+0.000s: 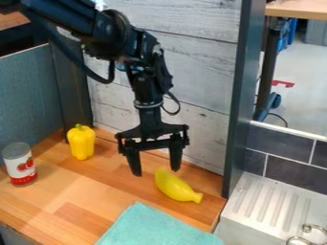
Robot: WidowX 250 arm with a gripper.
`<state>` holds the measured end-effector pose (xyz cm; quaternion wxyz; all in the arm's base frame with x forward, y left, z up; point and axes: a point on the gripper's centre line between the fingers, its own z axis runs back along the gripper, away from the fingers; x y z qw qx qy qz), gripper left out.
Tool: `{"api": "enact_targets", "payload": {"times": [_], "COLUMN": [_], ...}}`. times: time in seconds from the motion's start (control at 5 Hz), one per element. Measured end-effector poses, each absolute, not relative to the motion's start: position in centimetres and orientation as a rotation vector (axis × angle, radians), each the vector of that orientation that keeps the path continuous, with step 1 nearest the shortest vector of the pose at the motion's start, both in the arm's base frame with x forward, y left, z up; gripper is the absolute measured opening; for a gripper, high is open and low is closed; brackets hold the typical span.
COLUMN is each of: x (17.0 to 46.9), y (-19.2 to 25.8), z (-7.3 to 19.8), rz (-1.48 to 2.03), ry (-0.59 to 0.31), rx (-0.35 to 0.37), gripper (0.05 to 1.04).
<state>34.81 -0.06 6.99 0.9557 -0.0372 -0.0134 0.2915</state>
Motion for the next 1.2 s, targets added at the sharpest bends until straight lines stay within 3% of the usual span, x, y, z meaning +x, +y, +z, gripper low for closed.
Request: {"api": "enact_targets", "payload": {"times": [0.4,1.0,1.2], "x": [37.2,38.3,38.6], "y": [-1.1,-1.0,-1.3], "z": [5.0,1.0,0.7], "rz": [0.642,0.764,0.773], "ry": [-0.019,0.02,0.031], "rx": [-0.046,0.042,0.051], "gripper": [1.001,0.964,0.666]}}
